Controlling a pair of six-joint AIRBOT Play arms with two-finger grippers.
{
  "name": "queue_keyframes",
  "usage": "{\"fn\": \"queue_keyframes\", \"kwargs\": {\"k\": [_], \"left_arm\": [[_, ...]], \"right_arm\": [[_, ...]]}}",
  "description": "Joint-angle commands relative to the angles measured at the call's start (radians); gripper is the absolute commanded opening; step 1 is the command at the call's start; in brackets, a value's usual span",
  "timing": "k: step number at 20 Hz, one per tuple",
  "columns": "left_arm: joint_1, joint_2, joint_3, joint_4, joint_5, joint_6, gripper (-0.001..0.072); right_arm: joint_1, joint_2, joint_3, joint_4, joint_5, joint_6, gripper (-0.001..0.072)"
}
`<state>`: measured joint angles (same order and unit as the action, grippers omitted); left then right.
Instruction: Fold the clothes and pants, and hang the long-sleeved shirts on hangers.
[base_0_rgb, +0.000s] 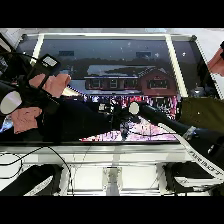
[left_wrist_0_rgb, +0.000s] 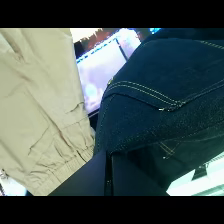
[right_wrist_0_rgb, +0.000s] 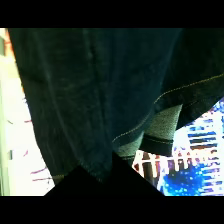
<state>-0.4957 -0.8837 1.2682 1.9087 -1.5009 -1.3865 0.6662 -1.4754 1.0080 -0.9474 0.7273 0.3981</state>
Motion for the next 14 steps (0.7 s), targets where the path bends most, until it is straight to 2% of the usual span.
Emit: {"fn": "queue_keyframes", "kwargs": {"k": [1,3,6,8,11,14], "left_arm": [[0.001,0.000,0.001,0.003,0.003,0.008,0.0032],[0.001,0.000,0.001,0.021,0.036,0.007,0.0033],[0.001,-0.001,0.009,0.035,0.168,-0.031,0.0032],[0.001,-0.007,0.034,0.038,0.247,-0.068,0.0032],[0.005,-0.062,0.127,0.054,0.359,-0.074,0.0032],[0.025,-0.195,0.321,0.041,0.385,-0.091,0.0032]], "right_arm": [[-0.003,-0.017,0.013,-0.007,-0.040,0.076,0.0013],[-0.034,0.018,0.076,-0.104,-0.039,0.199,0.0012],[-0.126,0.133,0.212,-0.212,-0.013,0.343,0.0010],[-0.192,0.227,0.309,-0.235,0.035,0.385,0.0009],[-0.262,0.325,0.438,-0.290,0.042,0.419,0.0007],[-0.317,0.340,0.595,-0.365,0.095,0.510,0.0007]]}}
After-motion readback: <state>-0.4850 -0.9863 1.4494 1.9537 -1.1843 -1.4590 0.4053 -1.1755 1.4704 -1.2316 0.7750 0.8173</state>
